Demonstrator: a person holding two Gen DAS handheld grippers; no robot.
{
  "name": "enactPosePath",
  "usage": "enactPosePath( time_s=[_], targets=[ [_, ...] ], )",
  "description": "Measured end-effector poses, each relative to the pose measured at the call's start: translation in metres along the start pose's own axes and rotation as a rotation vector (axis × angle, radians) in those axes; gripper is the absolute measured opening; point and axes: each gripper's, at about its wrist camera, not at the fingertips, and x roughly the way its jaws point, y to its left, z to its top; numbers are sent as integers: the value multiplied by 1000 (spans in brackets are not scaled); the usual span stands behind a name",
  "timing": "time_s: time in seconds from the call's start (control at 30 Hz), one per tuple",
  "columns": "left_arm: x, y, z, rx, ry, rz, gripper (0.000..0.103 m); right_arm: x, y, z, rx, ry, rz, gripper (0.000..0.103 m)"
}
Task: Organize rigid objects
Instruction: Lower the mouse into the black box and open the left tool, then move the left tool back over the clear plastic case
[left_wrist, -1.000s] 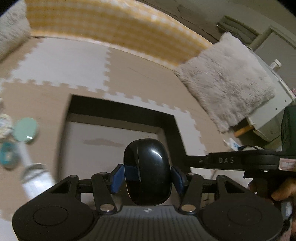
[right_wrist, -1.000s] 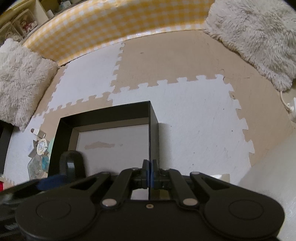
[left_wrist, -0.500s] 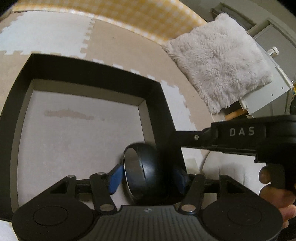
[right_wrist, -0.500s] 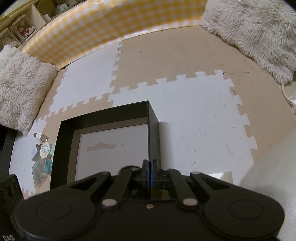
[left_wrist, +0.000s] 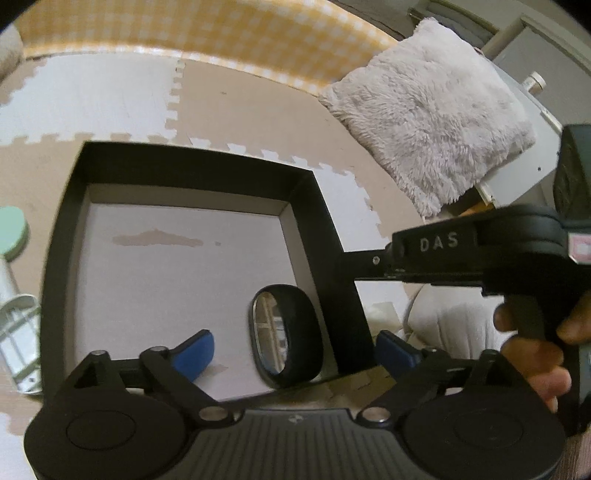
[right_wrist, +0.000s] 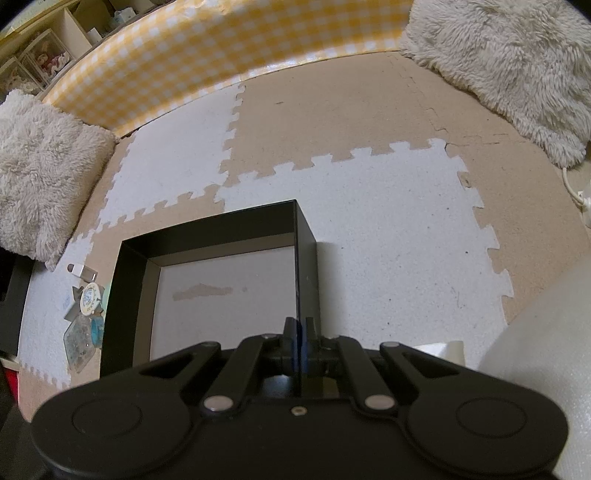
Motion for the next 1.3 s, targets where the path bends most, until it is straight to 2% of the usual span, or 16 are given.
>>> enactPosePath(
  time_s=[0.17, 0.33, 0.57, 0.77, 0.93, 1.0, 1.3],
  targets=[
    [-17, -5, -4, 54, -12, 56, 102, -1, -1, 0, 1, -2, 7, 3],
    [-35, -7, -6, 110, -12, 117, 103, -1, -1, 0, 1, -2, 7, 3],
    [-69, -6, 2, 190, -85, 227, 103, -1, -1, -1, 3, -2, 7, 3],
    [-97, 12, 17, 239, -159, 307, 103, -2, 0, -1, 0, -3, 8, 3],
    [-109, 47, 32, 272, -208, 395, 103, -3, 1, -3, -2, -4, 7, 3],
    [-110, 67, 37, 278, -214, 407, 103, -3, 1, -2, -3, -4, 7, 3],
    [-105, 168, 45, 190, -125, 466, 103, -3, 1, -2, -5, -3, 7, 3]
  ],
)
